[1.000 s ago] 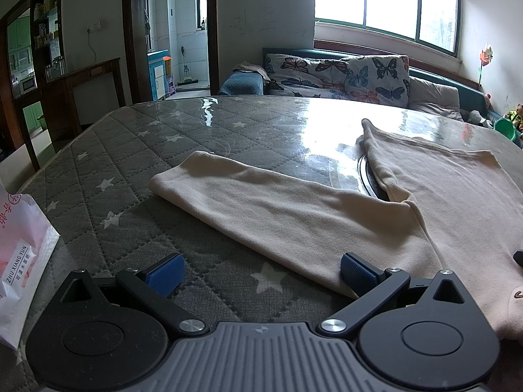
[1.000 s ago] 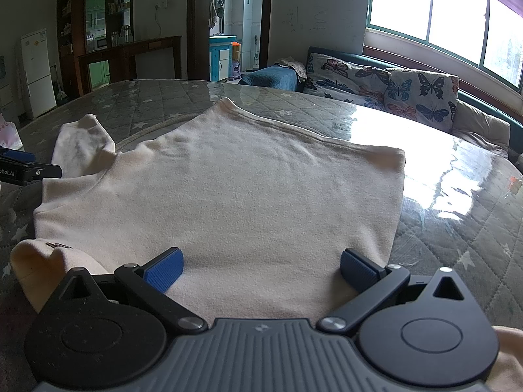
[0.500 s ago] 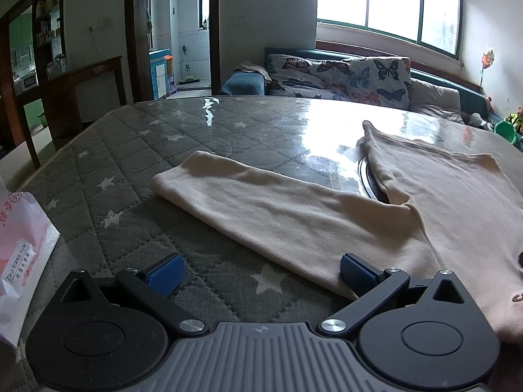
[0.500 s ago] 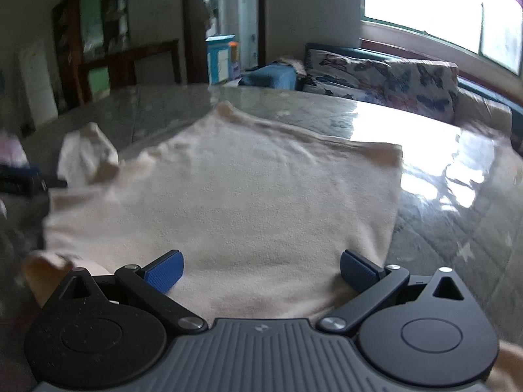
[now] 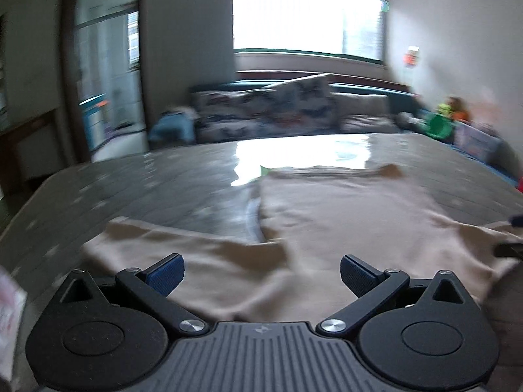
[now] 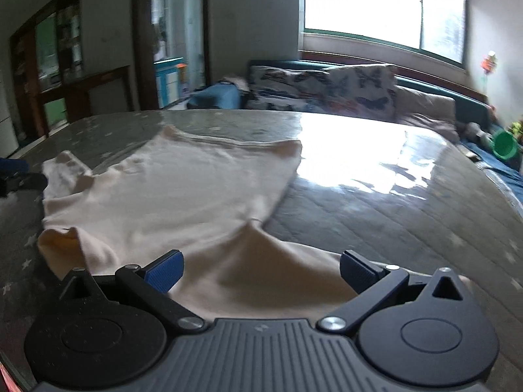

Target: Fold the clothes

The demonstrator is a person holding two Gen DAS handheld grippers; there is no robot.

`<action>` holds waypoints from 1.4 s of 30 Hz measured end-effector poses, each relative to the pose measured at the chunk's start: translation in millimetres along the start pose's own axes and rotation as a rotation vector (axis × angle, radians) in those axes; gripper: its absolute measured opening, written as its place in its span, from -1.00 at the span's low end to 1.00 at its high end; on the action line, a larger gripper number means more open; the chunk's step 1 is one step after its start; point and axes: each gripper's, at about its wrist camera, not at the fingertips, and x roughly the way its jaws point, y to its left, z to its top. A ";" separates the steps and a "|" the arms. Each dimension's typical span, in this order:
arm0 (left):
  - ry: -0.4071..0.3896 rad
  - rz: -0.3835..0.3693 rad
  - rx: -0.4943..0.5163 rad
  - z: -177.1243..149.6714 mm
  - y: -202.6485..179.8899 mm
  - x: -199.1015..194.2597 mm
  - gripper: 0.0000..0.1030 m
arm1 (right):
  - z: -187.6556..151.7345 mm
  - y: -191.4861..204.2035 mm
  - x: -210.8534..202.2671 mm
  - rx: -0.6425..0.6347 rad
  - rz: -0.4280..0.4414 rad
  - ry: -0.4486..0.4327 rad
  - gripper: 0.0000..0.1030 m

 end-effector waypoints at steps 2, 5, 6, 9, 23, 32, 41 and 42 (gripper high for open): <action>0.005 -0.062 0.024 1.9 -14.0 2.3 1.00 | -1.6 -10.2 -1.7 0.025 -0.031 0.004 0.98; 0.012 -0.138 0.067 2.1 -33.4 7.9 1.00 | -4.1 -28.2 -1.5 0.075 -0.076 0.017 0.91; 0.015 -0.160 0.086 1.2 -39.6 10.1 0.99 | -4.7 -33.7 -0.6 0.091 -0.089 0.023 0.90; 0.029 -0.224 0.138 -3.6 -56.1 15.7 0.96 | -7.3 -50.5 6.3 0.133 -0.134 0.049 0.83; 0.156 -0.404 0.278 -39.5 -85.5 15.5 0.53 | -7.9 -89.6 44.8 0.166 -0.250 0.122 0.81; 0.168 -0.454 0.274 -32.3 -76.8 6.6 0.53 | 15.4 -100.7 70.8 0.128 -0.323 0.119 0.84; 0.082 -0.353 0.186 20.6 -29.8 11.9 0.60 | 52.6 -74.2 61.3 0.056 -0.243 0.066 0.82; 0.081 -0.310 0.159 28.6 -23.3 22.4 0.60 | 57.9 -70.5 62.3 0.057 -0.219 0.063 0.81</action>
